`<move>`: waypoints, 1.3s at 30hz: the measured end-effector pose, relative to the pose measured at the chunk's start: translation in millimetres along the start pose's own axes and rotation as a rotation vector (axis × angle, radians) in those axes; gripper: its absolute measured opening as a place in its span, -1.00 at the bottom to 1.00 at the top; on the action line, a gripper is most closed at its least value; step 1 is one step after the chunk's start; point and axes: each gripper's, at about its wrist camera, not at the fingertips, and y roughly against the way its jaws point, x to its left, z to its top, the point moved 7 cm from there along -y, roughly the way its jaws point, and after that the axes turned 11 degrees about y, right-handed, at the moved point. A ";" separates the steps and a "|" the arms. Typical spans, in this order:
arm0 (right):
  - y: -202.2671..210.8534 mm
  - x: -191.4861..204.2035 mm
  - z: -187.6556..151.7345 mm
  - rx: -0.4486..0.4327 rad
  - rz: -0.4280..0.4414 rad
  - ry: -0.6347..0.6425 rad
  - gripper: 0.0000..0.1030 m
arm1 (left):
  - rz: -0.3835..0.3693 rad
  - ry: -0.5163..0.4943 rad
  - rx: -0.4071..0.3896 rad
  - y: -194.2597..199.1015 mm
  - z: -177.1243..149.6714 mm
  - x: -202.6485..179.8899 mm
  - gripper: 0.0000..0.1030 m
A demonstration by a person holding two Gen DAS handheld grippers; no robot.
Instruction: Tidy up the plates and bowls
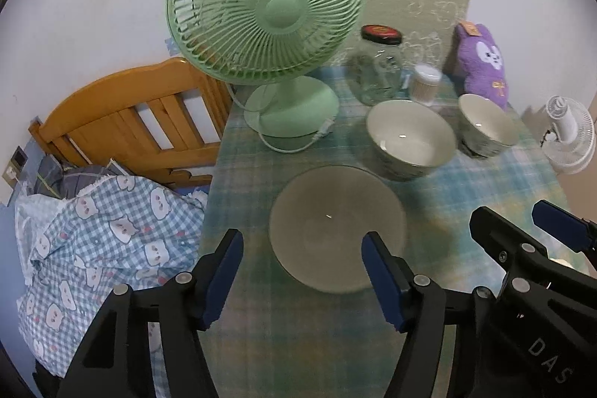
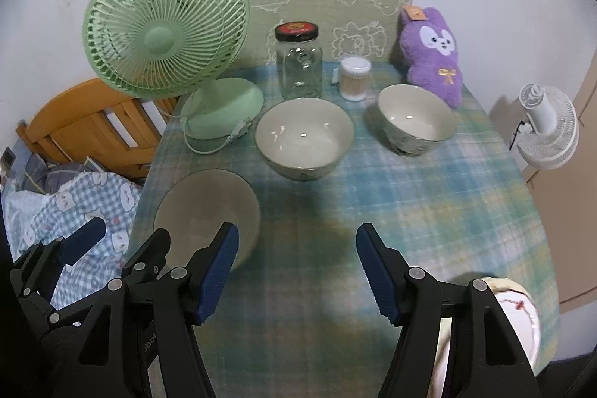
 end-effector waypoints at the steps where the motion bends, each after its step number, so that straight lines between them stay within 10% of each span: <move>1: -4.6 1.6 1.4 0.005 0.000 0.000 0.32 | 0.004 -0.003 0.005 -5.4 1.5 2.1 0.30; 13: -38.6 -9.8 18.5 0.040 -0.032 -0.036 0.27 | -0.054 -0.034 0.048 -38.0 19.2 -17.3 0.24; 39: -99.3 -224.6 78.6 0.012 -0.082 -0.106 0.07 | -0.076 0.009 0.026 -97.4 86.4 -211.4 0.18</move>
